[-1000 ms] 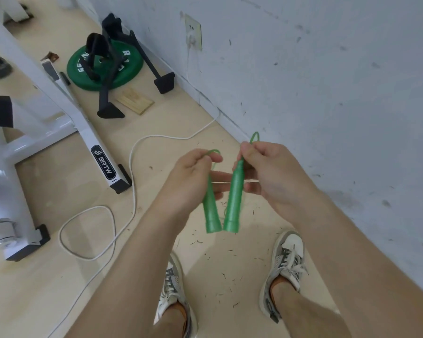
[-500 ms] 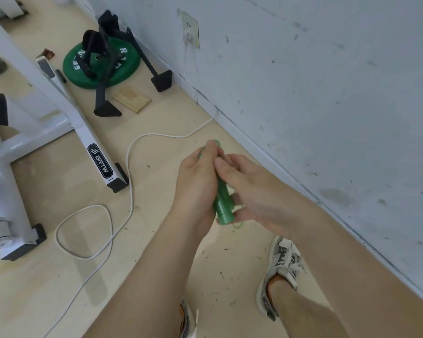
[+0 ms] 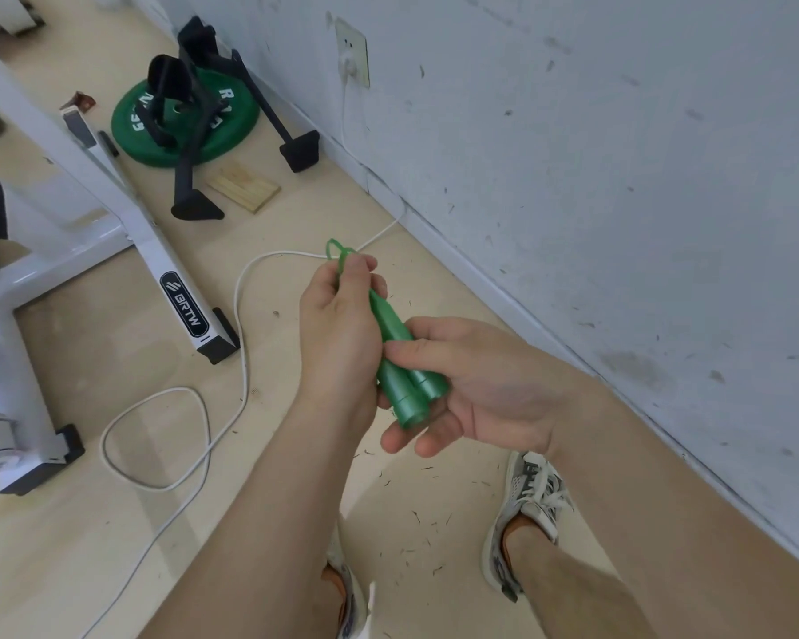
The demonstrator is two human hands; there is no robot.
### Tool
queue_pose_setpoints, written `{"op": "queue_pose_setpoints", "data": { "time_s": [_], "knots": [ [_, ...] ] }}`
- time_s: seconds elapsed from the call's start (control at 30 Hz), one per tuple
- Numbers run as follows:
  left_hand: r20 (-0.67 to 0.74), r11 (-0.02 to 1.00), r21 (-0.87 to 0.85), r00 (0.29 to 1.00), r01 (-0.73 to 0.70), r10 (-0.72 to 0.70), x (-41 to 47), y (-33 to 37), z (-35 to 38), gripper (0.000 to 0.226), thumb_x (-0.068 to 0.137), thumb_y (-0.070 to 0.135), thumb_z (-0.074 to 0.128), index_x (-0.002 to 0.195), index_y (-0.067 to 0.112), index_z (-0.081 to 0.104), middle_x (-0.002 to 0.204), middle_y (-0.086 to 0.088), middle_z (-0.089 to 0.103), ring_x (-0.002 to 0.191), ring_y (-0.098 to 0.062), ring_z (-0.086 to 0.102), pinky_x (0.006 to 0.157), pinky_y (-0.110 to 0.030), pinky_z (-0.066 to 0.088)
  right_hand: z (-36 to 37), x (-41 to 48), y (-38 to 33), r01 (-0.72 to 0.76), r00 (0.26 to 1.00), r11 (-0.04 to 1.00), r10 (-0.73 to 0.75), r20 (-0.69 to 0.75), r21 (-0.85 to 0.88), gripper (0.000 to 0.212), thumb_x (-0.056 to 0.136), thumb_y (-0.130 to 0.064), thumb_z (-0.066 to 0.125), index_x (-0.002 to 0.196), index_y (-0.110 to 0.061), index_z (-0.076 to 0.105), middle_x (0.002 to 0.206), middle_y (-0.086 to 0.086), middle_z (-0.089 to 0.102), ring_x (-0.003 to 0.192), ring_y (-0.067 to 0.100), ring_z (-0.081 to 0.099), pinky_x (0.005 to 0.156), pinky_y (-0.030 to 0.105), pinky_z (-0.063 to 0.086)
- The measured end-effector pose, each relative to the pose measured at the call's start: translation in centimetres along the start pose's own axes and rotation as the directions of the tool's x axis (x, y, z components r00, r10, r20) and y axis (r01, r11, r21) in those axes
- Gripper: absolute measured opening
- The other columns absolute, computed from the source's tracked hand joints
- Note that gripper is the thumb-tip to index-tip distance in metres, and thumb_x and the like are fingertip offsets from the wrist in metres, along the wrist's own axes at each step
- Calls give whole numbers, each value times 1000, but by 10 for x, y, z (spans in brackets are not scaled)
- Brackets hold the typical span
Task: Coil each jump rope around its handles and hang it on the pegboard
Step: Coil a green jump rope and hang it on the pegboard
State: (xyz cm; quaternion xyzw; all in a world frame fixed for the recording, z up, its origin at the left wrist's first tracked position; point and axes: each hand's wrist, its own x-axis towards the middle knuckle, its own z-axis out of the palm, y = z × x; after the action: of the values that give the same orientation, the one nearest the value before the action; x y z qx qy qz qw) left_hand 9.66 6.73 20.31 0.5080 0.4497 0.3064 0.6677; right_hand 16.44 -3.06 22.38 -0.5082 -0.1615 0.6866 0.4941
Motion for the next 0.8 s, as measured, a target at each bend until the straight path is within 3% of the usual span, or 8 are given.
{"op": "queue_pose_setpoints", "data": {
  "time_s": [0.2,0.33,0.4,0.5,0.57,0.67,0.73,0.8],
  "knots": [
    [57,977,123,984,-174,168,4,-2,-4,20,101,22,41,90,14,55,72,4,52,59,-6,42,52,-16,36,0,7,5,10,1000,992,-8,18,-129,8,99,-11,48,99,-7,55,72,8,58,62,17,55,49,23,46],
    [59,966,232,993,-113,102,6,-1,-5,19,98,29,46,89,13,49,72,4,50,52,-4,44,45,-18,38,-6,5,3,11,1000,986,-9,10,-165,12,102,-22,49,99,-11,54,62,-1,49,54,11,48,44,18,39],
    [-56,966,247,994,-79,96,9,0,-8,19,94,36,53,93,19,47,78,7,48,60,-2,47,54,-18,43,-10,3,0,0,999,996,3,34,-87,15,102,-24,49,102,-10,54,61,-2,45,50,9,43,40,15,34],
    [-68,903,318,943,-288,325,15,6,-20,24,91,41,58,107,24,51,94,8,53,87,-7,53,80,-24,44,-15,-1,-4,-12,992,997,2,124,74,17,94,-28,55,98,-11,56,60,-2,42,45,5,37,33,12,28],
    [135,896,285,939,-342,316,12,11,-23,27,97,40,48,96,19,64,89,7,64,84,-8,58,77,-22,44,-16,-2,-4,-34,979,983,-3,203,180,19,91,-30,57,96,-11,56,58,-4,40,41,2,35,29,10,25],
    [270,984,80,954,-159,132,3,15,-17,55,100,47,36,63,15,60,52,-1,51,52,-16,46,56,-28,39,-16,0,-2,-51,949,936,-63,309,349,18,90,-28,55,96,-11,56,57,-5,42,39,1,38,27,9,26],
    [270,990,46,956,-134,117,2,11,-12,51,101,42,39,63,11,52,52,-6,42,54,-21,39,54,-36,36,-14,2,-3,-12,943,880,-147,297,474,17,90,-28,53,96,-12,55,57,-5,43,41,1,39,28,8,27],
    [326,930,230,923,-287,205,3,2,-9,30,100,26,45,75,12,55,63,-2,51,64,-21,48,63,-41,43,-11,3,-7,63,975,841,-166,147,537,13,91,-27,53,93,-14,54,56,-5,41,41,1,36,29,8,22]
  ]
}}
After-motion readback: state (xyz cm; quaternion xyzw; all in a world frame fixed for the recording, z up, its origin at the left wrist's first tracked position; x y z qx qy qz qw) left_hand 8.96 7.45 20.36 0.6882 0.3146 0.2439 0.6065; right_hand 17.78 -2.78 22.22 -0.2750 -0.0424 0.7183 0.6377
